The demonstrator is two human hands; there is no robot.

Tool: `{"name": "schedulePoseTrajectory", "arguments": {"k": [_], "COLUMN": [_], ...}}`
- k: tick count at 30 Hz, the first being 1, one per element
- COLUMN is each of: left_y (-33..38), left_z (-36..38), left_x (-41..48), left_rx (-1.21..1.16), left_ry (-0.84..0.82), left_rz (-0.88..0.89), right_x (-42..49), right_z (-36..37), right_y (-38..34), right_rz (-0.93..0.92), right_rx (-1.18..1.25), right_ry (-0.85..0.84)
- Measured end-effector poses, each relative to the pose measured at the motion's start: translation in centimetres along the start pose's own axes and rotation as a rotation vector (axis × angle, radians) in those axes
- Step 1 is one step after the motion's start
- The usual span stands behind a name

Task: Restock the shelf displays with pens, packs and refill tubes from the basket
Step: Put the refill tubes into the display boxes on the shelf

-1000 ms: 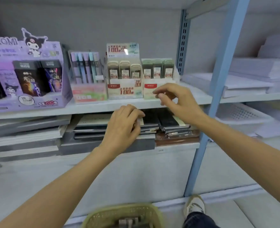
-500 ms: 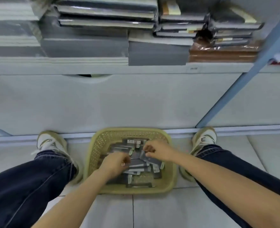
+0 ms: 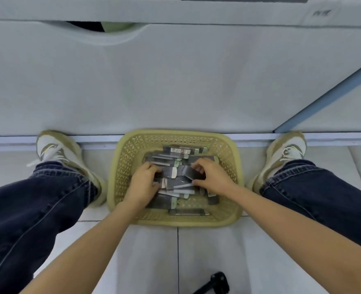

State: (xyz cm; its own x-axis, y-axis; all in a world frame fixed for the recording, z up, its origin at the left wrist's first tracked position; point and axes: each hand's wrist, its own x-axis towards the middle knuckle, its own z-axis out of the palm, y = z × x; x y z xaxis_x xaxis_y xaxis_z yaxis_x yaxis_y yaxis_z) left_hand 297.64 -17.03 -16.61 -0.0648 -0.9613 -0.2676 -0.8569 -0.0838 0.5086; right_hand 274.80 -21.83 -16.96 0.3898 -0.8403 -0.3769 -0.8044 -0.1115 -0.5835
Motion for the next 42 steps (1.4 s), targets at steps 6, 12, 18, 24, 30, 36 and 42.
{"name": "schedulePoseTrajectory", "arguments": {"k": [6,12,18,24,30,36,42], "left_y": [-0.4,0.3,0.0,-0.1,1.7,3.2,2.3], "left_z": [-0.3,-0.1,0.1,-1.3,-1.5,-1.0,-2.2], "left_x": [0.4,0.5,0.0,-0.4,-0.8,-2.1,-1.7], "left_rx": [0.164,0.22,0.253,0.026,-0.335,-0.8,-0.926], "left_ry": [0.02,-0.036,-0.042,0.008,-0.1,-0.32,-0.228], "left_rz": [0.001,0.106,0.205,0.081,-0.053,-0.167,-0.35], "right_x": [-0.4,-1.1,-2.1,-2.2,-1.9,-1.3,-1.4], "right_z": [0.7,0.8,1.0,-0.1,-0.8,-1.5,-1.8], "right_y": [0.0,0.3,0.6,0.3,-1.7,-3.4,-1.7], "right_rz": [-0.038,-0.073,-0.114,-0.111,-0.138,0.01,0.05], "right_rx": [-0.132,-0.08,-0.156,-0.008,0.219,0.475,0.353], "right_ry": [0.017,-0.06,-0.214,-0.114,-0.111,-0.061,0.064]}}
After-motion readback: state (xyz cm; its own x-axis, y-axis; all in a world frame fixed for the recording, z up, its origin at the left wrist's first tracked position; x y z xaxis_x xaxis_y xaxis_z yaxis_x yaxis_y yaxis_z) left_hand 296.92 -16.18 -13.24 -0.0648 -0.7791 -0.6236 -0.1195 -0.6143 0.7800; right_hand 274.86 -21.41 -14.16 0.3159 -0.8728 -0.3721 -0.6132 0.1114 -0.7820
